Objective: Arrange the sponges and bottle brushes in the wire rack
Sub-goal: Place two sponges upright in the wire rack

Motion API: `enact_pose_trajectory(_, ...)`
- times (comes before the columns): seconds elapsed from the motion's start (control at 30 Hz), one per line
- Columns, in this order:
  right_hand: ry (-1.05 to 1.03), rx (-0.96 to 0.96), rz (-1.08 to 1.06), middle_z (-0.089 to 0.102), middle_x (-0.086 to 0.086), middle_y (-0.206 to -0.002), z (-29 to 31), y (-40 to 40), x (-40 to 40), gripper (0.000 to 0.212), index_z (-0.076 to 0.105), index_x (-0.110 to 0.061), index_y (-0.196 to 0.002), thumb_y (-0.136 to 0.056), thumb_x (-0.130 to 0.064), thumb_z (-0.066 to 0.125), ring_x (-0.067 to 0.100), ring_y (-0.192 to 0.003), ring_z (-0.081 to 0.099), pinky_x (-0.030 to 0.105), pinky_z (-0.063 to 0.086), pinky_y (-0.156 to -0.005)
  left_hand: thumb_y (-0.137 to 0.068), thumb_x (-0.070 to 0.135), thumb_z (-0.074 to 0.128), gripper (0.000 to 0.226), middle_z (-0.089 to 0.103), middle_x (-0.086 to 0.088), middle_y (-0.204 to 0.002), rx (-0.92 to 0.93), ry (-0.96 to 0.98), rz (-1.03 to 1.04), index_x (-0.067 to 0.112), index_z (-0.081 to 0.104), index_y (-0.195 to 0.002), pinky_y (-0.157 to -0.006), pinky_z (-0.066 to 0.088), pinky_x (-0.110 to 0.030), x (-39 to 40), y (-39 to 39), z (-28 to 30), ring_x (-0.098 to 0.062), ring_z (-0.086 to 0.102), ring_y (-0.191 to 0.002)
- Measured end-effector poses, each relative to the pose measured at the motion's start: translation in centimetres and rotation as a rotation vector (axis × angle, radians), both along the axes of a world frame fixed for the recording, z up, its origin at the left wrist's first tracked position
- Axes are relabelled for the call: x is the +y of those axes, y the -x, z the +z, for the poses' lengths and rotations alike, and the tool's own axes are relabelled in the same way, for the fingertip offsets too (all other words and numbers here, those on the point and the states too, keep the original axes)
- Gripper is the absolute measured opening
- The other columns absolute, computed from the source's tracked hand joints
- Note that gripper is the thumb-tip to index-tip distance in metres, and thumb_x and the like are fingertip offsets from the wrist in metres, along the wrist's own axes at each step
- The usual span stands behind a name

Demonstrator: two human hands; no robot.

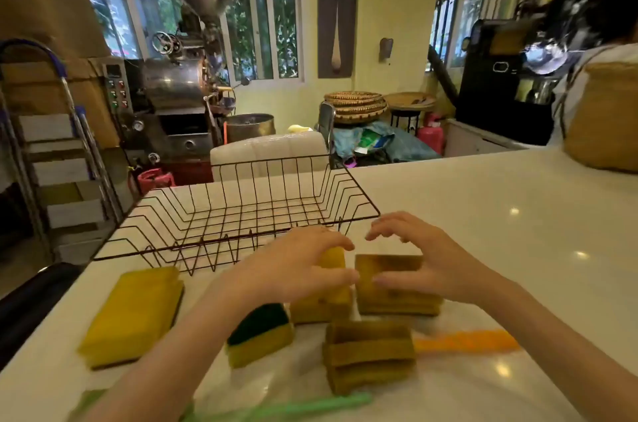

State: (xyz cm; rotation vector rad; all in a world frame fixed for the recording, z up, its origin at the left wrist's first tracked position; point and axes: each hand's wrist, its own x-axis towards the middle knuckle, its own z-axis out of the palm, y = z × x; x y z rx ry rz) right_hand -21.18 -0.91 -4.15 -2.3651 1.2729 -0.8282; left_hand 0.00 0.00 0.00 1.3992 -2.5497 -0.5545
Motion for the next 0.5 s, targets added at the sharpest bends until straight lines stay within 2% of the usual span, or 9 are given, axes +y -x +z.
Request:
enact_pose_trajectory(0.1,-0.072,0.078,0.001,0.049,-0.018,-0.117,-0.3,-0.1,-0.2,0.046,0.053,-0.041,-0.107,-0.066,-0.05,0.072,-0.002,-0.112,0.043,0.011,0.037,-0.091,-0.082,0.047,0.05,0.054,0.028,0.009,-0.147,-0.205,0.02,-0.047,0.04,0.032,-0.133,-0.105,0.029,-0.035,-0.4,0.2,-0.8,-0.014,0.027,-0.133)
enact_pose_trajectory(0.17,-0.107,0.094,-0.011,0.049,-0.014,-0.118,-0.8,-0.2,-0.2,0.048,0.051,-0.041,-0.105,-0.064,-0.05,0.074,0.004,-0.111,0.044,0.021,0.042,-0.092,-0.084,0.043,0.05,0.057,0.014,0.009,-0.153,-0.257,-0.006,-0.044,0.042,0.025,-0.136,-0.11,0.022,-0.036,-0.6,0.2,-1.4,-0.015,0.016,-0.139)
enact_pose_trajectory(0.23,-0.129,0.101,-0.017,0.047,-0.012,-0.119,-1.2,-0.2,0.0,0.051,0.05,-0.041,-0.106,-0.062,-0.051,0.075,0.008,-0.111,0.044,0.024,0.043,-0.092,-0.085,0.043,0.049,0.058,0.007,0.01,-0.155,-0.287,-0.02,-0.055,0.043,0.024,-0.136,-0.112,0.018,-0.037,-0.7,0.2,-1.8,-0.016,0.011,-0.141)
enact_pose_trajectory(0.4,-0.152,0.188,-0.037,0.046,-0.011,-0.123,-1.6,0.4,0.0,0.067,0.044,-0.038,-0.118,-0.061,-0.043,0.078,0.008,-0.111,0.042,0.024,0.039,-0.094,-0.08,0.042,0.056,0.062,0.009,0.009,-0.154,-0.372,-0.015,-0.071,0.043,0.027,-0.135,-0.112,0.02,-0.038,-0.8,0.1,-1.9,-0.017,0.013,-0.14)
enact_pose_trajectory(0.5,-0.119,0.224,-0.044,0.046,-0.009,-0.123,-1.8,0.4,0.1,0.069,0.043,-0.033,-0.122,-0.062,-0.033,0.076,0.01,-0.109,0.045,0.028,0.043,-0.091,-0.076,0.038,0.062,0.063,0.019,0.007,-0.151,-0.37,0.077,-0.072,0.042,0.032,-0.131,-0.108,0.031,-0.039,-0.6,0.3,-2.2,-0.016,0.022,-0.136)
